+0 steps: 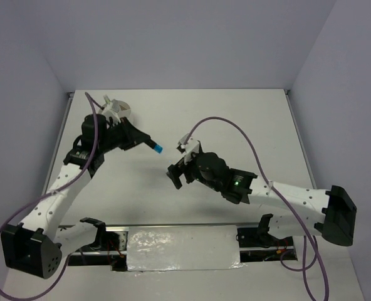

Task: Sort the stationery into containers
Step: Place the stationery in the storage box.

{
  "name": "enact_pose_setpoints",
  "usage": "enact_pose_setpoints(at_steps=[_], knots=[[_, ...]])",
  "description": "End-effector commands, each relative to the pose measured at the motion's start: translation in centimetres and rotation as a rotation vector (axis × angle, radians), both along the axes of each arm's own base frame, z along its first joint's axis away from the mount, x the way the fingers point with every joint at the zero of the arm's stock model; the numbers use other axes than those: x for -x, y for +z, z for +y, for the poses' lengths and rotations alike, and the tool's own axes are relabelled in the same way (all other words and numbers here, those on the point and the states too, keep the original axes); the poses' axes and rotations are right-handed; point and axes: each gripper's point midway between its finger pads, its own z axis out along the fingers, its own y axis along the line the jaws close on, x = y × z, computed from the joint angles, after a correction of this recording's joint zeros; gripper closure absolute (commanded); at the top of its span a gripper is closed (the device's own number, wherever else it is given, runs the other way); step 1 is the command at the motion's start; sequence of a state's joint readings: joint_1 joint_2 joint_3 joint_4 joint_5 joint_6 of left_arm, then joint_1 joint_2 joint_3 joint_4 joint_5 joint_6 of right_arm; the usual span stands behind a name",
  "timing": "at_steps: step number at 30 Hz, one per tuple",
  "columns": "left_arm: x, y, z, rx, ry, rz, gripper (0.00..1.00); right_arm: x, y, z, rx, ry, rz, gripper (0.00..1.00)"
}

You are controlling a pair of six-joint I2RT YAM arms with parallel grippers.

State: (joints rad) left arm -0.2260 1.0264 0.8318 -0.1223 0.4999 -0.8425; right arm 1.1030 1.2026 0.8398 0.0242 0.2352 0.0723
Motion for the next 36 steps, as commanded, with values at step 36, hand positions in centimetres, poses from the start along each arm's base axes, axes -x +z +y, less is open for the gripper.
enact_pose_setpoints(at_steps=[36], knots=[[-24.4, -4.7, 14.7, -0.963, 0.244, -0.296, 0.86, 3.8, 3.6, -11.1, -0.195, -0.105, 0.001, 0.0]])
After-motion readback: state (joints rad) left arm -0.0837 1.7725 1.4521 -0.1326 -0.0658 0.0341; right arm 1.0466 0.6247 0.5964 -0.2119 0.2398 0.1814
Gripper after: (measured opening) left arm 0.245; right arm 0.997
